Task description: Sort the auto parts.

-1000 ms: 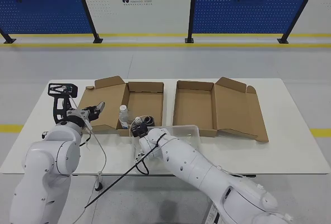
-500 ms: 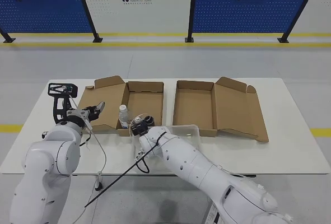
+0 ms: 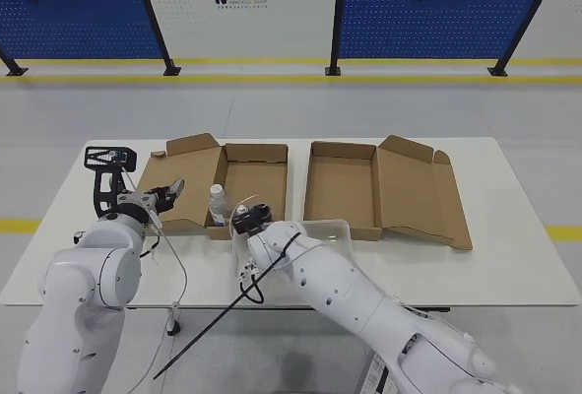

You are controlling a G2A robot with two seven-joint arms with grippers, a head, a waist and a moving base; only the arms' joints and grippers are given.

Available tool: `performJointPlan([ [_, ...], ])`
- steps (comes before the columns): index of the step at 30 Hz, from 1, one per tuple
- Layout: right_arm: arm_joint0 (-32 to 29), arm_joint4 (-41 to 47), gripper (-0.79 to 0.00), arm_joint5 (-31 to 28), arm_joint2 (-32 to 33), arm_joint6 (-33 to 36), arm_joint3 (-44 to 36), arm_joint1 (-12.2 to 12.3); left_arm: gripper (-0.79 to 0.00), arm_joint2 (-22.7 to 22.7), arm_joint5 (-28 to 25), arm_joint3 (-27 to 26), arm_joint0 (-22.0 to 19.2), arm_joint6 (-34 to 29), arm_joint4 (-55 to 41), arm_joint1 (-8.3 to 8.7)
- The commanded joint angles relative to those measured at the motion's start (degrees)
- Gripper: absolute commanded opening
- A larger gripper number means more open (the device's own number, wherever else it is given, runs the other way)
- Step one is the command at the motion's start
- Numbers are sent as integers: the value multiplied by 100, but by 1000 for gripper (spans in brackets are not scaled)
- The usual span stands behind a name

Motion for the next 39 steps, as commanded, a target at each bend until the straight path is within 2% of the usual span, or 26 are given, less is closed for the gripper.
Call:
performJointPlan([
  [1,-109,-159,-785,78,127,167,-329,81,0,0,0,0,0,0,0,0],
  [7,-896,-529,-785,58,915,482,-1864,455,0,0,0,0,0,0,0,0],
  [12,-1945,-308,-785,-317,1988,266,-3303,766,0,0,0,0,0,0,0,0],
  [17,-2883,743,-785,-894,2905,-177,-4246,927,0,0,0,0,0,0,0,0],
  [22,-3436,2225,-785,-1540,3623,-687,-4394,1000,0,0,0,0,0,0,0,0],
  [27,-3643,3287,-785,-2181,4036,-921,-4200,1063,0,0,0,0,0,0,0,0],
  [39,-3741,5034,-785,-3385,4376,-1015,-3584,1202,0,0,0,0,0,0,0,0],
])
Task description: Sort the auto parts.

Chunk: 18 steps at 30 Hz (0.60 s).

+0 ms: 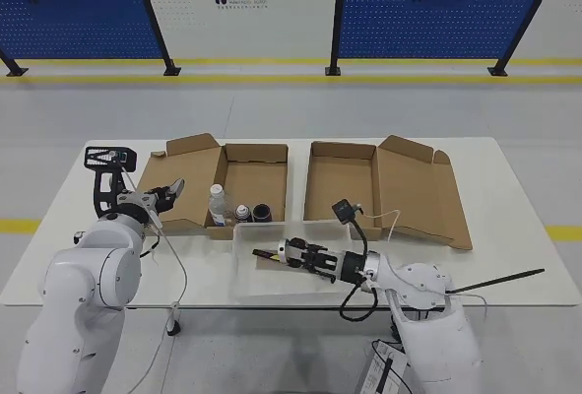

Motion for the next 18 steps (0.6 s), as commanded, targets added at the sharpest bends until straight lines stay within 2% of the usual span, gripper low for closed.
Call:
performJointPlan([
  [1,28,117,-785,-86,-8,-28,88,16,0,0,0,0,0,0,0,0],
  [18,139,-181,-785,-105,-299,-664,88,176,0,0,0,0,0,0,0,0],
])
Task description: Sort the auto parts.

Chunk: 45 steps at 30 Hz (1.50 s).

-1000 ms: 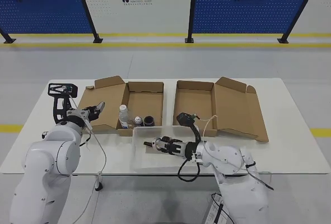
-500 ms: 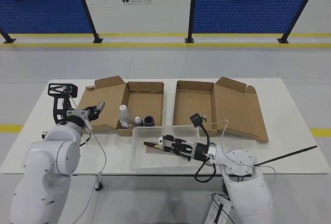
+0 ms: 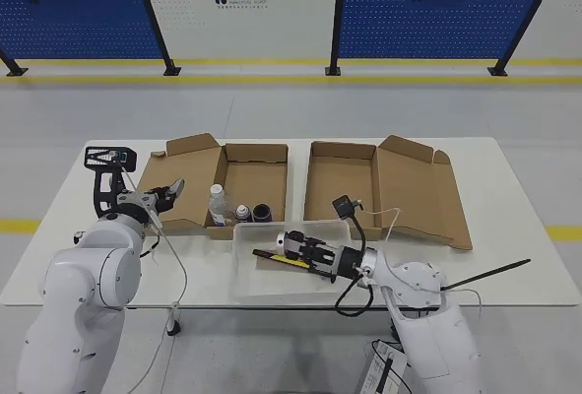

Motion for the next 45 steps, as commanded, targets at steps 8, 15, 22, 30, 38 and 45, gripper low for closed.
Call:
performJointPlan([
  [8,-13,-293,-785,214,-93,-257,-122,85,0,0,0,0,0,0,0,0],
  [15,15,-688,-785,425,-38,-500,-373,166,0,0,0,0,0,0,0,0],
  [22,-113,-1444,-785,990,457,-684,-1297,300,0,0,0,0,0,0,0,0],
  [30,-280,-2284,-785,1832,1102,-632,-2117,439,0,0,0,0,0,0,0,0],
  [38,23,-3864,-785,2975,1240,40,-2320,562,0,0,0,0,0,0,0,0],
  [45,807,-5657,-785,3514,777,903,-1620,635,0,0,0,0,0,0,0,0],
])
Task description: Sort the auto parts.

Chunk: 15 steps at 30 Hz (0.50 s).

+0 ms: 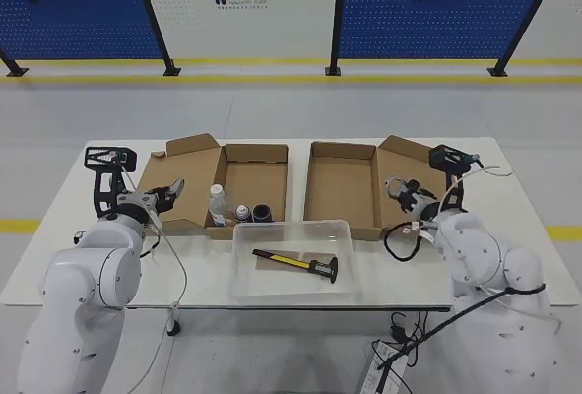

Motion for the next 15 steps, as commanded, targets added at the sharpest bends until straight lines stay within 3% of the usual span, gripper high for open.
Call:
performJointPlan([
  [1,289,-570,-785,76,-239,335,307,5,0,0,0,0,0,0,0,0],
  [6,1112,-1034,-785,172,-828,775,1475,-58,0,0,0,0,0,0,0,0],
  [15,2177,-580,-785,64,-1663,721,3636,-285,0,0,0,0,0,0,0,0],
])
